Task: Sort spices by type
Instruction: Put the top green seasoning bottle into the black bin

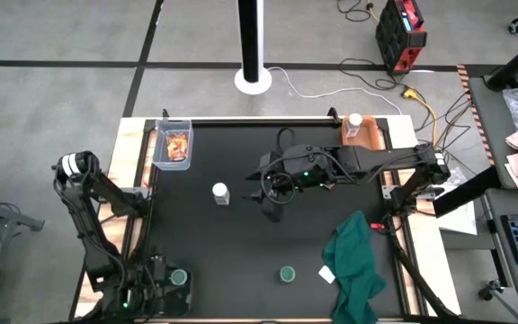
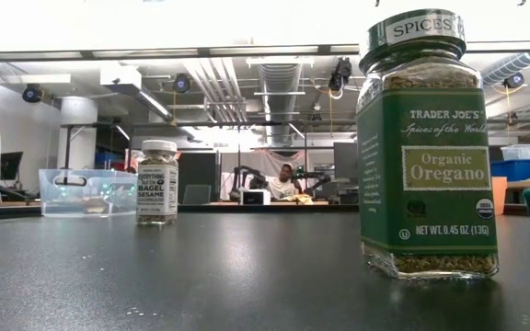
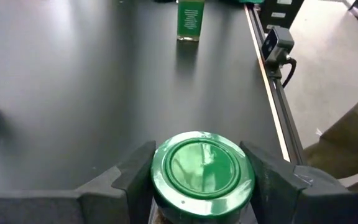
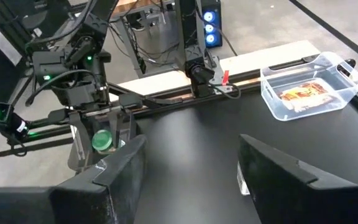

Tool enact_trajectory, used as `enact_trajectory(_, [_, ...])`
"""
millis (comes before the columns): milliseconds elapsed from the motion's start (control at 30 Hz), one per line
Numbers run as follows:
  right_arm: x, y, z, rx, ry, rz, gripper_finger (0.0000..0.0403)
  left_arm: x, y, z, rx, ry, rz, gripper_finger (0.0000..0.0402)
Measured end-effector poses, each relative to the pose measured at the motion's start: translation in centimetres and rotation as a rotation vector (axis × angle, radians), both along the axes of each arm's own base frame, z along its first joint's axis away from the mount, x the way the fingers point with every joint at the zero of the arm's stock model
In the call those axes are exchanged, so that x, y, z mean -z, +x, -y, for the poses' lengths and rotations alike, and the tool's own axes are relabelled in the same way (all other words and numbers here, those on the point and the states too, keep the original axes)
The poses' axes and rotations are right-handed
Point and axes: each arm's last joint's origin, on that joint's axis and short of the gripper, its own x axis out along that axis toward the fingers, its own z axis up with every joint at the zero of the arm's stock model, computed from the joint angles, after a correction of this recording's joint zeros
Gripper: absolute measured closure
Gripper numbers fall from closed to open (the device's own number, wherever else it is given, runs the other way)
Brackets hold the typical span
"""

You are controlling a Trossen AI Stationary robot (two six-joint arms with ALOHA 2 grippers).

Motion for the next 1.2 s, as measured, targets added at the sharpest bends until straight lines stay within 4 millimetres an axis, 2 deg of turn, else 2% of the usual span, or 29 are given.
enact_trajectory(133, [0.0,0.0,0.0,-0.002,-0.005,0.000,0.0160,0.6,-0.2,-0.2,-0.009,0.001,0.056,0.0216])
enact_trajectory(433, [0.0,0.0,0.1,0.009,-0.007,0.000,0.0149,1.5,-0.4,-0.7,-0.009,0.024,0.057,0.0216])
enact_trajectory(700, [0.2,0.1,0.1,0.013,-0.010,-0.006,0.0153,1.6,-0.4,-0.7,-0.018,-0.002,0.056,0.0216])
enact_trajectory(867, [0.2,0.1,0.2,0.024,-0.021,-0.005,0.0160,1.6,-0.4,-0.6,-0.038,-0.086,0.012,0.0163])
enact_trajectory(967, [0.2,0.1,0.3,0.025,-0.021,-0.004,0.0159,1.7,-0.5,-0.5,-0.035,-0.110,-0.010,0.0150])
enact_trajectory(1200, [0.2,0.2,0.4,0.032,-0.016,-0.005,0.0148,1.3,-0.4,-0.1,-0.006,-0.118,-0.042,0.0169])
